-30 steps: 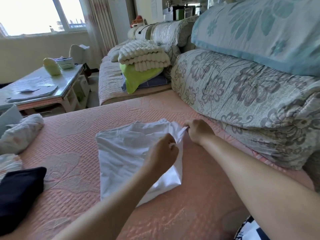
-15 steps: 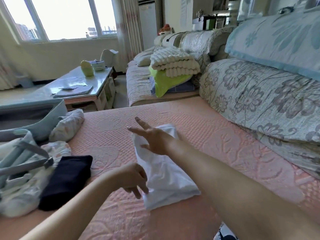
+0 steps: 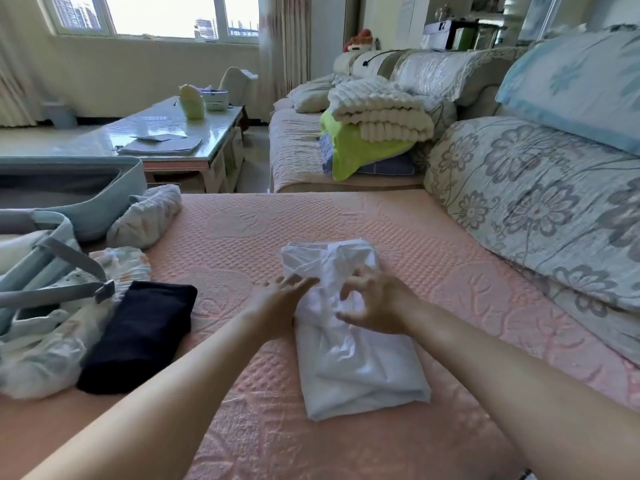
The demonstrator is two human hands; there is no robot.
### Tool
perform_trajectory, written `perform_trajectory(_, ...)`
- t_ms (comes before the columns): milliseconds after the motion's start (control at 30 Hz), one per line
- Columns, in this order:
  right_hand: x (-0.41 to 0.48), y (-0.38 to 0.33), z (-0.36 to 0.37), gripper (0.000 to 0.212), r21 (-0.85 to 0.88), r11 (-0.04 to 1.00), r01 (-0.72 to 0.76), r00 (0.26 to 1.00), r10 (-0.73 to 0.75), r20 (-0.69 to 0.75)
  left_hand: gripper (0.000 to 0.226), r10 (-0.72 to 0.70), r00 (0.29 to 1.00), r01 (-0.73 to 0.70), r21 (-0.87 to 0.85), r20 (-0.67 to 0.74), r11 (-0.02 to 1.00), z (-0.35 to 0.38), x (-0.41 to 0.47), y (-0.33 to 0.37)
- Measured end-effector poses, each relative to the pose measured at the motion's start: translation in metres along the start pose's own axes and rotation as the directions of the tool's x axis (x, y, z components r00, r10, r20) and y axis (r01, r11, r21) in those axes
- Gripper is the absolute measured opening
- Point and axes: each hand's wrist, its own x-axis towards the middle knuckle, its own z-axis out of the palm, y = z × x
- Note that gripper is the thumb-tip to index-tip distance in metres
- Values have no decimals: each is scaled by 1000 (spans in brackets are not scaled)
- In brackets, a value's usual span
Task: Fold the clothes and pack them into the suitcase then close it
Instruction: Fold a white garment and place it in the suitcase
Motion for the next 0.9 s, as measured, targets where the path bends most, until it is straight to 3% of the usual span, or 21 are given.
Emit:
perform_trajectory(67,-14,-19,-1,57,124,992,20,970,-49,238,64,-19,998,10,-135,-62,991,2,2,-5)
perform_trajectory(133,-23,-34,7,76,120,992,41,904,-88,418,38,-23,989,-10,-226,-143,974,0,1,-9)
perform_trajectory(200,-25,-41,14,81,69,993,99,901,-119,418,20,-20,981,-34,-272,-193,962,-1,-1,-13)
perform_trajectory(333,-23,-40,4,46,245,969,40,920,-132,370,32,8,974,-70,-269,-225,961,-13,-2,-21)
perform_trajectory(433,-23,-35,-6,37,345,937,49,902,-190,388,28,7,951,-65,-178,-308,982,-27,-4,-30)
perform_trajectory(500,-23,-37,-10,30,451,892,40,924,-205,323,31,26,937,-84,-155,-349,984,-31,-8,-38)
perform_trajectory(567,-21,-41,-15,27,602,798,19,955,-192,224,33,3,946,-48,-131,-325,990,-39,-14,-45)
perform_trajectory(633,-22,-47,-15,29,664,747,23,952,-220,214,32,-46,976,27,-91,-211,996,-47,-20,-49)
perform_trajectory(700,-25,-53,-13,31,583,812,1,868,-291,403,31,-52,994,51,12,97,999,-50,-26,-51)
perform_trajectory(767,-28,-55,-9,35,550,832,-72,752,-317,578,39,-108,919,103,33,379,994,-45,-31,-47)
perform_trajectory(800,-26,-54,-9,32,587,802,-107,754,-320,574,44,-130,898,140,6,420,990,-45,-30,-44)
perform_trajectory(833,-22,-52,-8,27,643,755,-128,809,-295,508,47,-135,913,156,-24,384,987,-49,-28,-40)
perform_trajectory(900,-10,-44,-8,20,706,699,-114,965,-91,246,48,-144,977,157,-72,155,985,-57,-19,-29)
